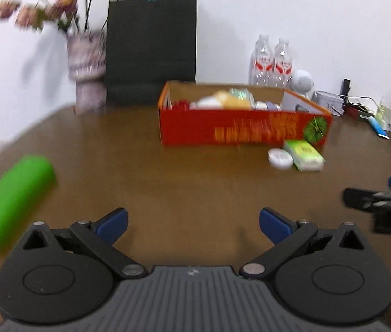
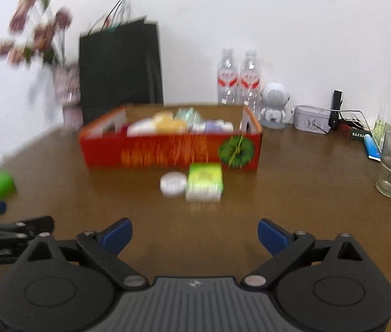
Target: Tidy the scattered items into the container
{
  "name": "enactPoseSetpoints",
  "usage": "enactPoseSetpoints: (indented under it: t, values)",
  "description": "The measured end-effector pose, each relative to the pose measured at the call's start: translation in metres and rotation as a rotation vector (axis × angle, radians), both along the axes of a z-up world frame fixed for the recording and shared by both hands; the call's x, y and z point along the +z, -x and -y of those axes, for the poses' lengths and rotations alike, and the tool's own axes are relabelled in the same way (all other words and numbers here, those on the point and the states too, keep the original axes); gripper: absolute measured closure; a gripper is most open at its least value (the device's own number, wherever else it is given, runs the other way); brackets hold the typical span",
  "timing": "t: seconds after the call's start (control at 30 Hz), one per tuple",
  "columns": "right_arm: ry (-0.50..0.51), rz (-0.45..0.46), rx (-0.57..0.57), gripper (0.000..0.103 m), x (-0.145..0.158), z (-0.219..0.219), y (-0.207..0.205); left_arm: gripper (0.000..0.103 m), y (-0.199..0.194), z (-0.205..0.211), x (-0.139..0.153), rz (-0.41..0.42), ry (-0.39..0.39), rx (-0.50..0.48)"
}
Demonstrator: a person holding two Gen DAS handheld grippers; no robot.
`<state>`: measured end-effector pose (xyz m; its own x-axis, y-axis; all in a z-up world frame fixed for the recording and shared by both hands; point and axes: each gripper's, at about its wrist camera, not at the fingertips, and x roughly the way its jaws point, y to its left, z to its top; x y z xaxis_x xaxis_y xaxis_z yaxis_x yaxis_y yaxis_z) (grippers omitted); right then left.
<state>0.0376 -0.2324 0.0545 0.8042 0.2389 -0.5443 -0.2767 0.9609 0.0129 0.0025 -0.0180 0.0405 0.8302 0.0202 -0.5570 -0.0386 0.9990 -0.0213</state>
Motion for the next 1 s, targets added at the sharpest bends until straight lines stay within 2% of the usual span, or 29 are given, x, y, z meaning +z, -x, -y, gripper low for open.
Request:
enactPoseSetpoints:
  t: [0.13,0.23,0.37,0.47,1.0]
  values:
    - [0.021,-0.059,0.014,0.005,-0.017,-0.013,-0.003,0.000,-0.004,0.006,-0.004,-0.033,-0.059,-0.002]
    - [0.053,-0.071,-0.005,0.004,-0.023,-0.013,-0.004,0.000,-0.006,0.012,-0.010,-0.066,-0.083,-0.008]
    - [0.034,-0.104,-0.009,0.001,-0.029,-0.011,-0.008,0.000,-0.006,0.011,-0.021,-0.103,-0.073,-0.005]
    - [0.036,-0.123,-0.003,0.000,-0.032,-0.011,-0.009,0.000,-0.008,0.004,-0.023,-0.116,-0.025,-0.005]
    - [0.032,-0.126,0.010,0.000,-0.032,-0.012,-0.006,0.000,-0.008,0.008,-0.022,-0.117,-0.035,0.007]
